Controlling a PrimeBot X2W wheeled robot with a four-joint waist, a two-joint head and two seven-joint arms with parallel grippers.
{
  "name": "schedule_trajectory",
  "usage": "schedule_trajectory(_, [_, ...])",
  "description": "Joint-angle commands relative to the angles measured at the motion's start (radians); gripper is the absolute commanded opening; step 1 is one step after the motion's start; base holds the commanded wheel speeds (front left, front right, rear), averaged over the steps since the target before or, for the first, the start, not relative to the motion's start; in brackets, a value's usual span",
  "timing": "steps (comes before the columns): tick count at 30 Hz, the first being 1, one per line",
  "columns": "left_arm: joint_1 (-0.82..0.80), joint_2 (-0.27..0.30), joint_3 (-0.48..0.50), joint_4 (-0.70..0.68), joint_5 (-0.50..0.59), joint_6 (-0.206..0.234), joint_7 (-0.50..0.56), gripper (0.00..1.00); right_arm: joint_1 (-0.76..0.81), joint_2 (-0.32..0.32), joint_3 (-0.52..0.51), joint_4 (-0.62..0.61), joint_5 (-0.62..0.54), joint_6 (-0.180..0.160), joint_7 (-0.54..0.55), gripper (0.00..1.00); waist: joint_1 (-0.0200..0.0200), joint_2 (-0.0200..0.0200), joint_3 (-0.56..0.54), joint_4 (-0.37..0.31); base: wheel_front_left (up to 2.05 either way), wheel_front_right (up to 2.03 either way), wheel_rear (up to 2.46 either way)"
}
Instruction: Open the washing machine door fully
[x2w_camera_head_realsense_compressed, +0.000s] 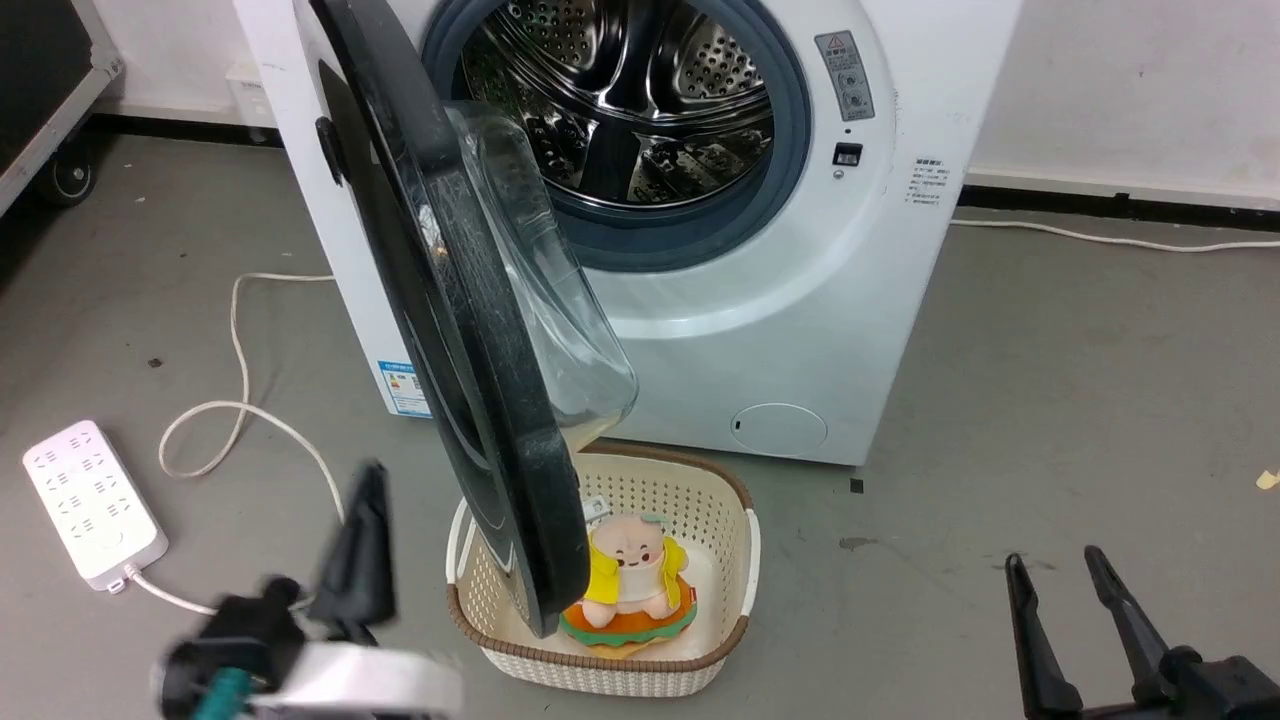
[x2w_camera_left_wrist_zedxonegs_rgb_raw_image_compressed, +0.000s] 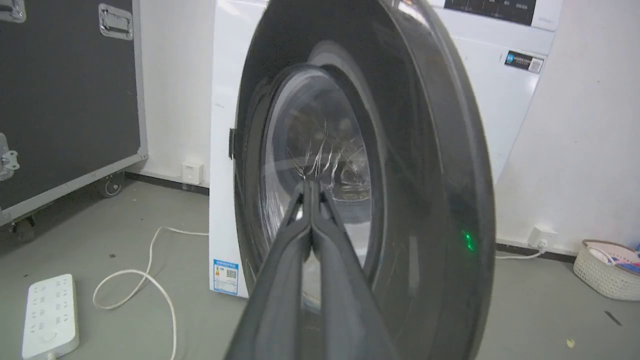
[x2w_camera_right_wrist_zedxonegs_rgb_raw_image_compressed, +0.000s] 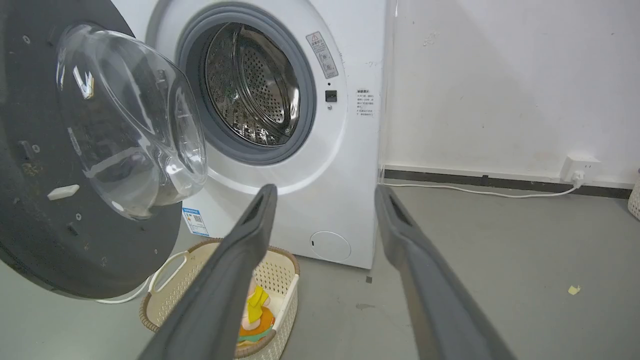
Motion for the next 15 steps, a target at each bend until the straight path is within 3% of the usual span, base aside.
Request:
schedule_trajectory(1, [-0.035,-0.006,0.027,-0.053,-0.009,0.01,-0.006,0.0,-0.017,0.005,0.001,-0.006,0.005,0.001,-0.006,1.0,0.0,0.0,0.001,-0.001,0.0,0.0,0.0])
schedule_trajectory(7, [-0.152,-0.008,0.092,-0.249,-0.018,0.031,-0.006,0.0,-0.028,0.005,0.005,-0.01,0.007,0.001,-0.007,1.0,0.0,0.0,0.007,-0.005,0.0,0.0,0.0])
schedule_trajectory(15, [-0.266,0.008,0.063,-0.394,-0.008,0.026,0.056,0.0,-0.041,0.005,0.02,-0.008,0.014,0.001,-0.007,1.0,0.0,0.0,0.019,-0.018,0.0,0.0,0.0])
